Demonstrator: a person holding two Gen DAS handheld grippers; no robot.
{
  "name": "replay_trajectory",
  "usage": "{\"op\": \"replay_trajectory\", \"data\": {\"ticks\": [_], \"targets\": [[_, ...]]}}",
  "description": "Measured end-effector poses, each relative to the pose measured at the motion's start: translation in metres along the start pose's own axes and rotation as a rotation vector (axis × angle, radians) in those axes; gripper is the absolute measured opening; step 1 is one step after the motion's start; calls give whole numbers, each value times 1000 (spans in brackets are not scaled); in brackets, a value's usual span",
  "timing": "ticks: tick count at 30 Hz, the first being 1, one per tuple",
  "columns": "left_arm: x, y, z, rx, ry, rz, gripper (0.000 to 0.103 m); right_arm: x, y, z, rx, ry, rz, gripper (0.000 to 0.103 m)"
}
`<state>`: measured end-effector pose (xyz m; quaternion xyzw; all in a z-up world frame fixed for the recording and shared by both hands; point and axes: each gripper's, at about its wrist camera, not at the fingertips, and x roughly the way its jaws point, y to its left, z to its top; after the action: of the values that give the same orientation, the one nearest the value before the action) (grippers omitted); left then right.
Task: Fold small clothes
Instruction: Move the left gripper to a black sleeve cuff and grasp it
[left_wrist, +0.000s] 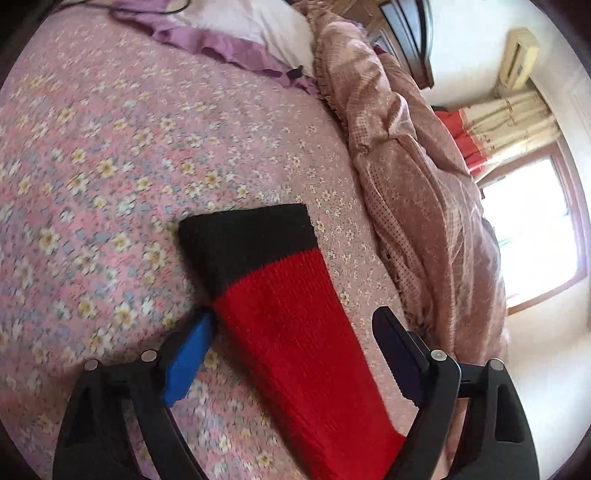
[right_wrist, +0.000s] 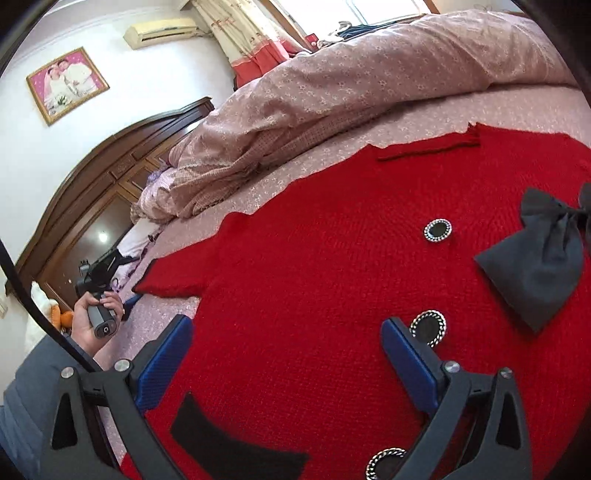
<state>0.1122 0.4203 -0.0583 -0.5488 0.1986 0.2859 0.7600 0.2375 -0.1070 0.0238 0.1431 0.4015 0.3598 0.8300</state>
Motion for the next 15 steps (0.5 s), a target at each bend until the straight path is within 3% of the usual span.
{"op": "replay_trajectory", "data": {"ticks": [4, 8, 10, 11, 15], "targets": [[11, -7, 6, 64, -18, -7, 81, -2, 1, 1, 3, -6, 4, 103], [18, -10, 11, 50, -37, -25, 77, -5, -5, 1, 28, -16, 20, 103], [24, -10, 14, 58, -14, -25, 40, -5, -4, 2, 25, -15, 20, 103], [28, -6, 16, 27, 9, -20, 12, -5, -3, 1, 22, -15, 20, 103], [23, 12, 18, -90, 19, -104, 6, -11, -2, 3, 16, -24, 29, 103]]}}
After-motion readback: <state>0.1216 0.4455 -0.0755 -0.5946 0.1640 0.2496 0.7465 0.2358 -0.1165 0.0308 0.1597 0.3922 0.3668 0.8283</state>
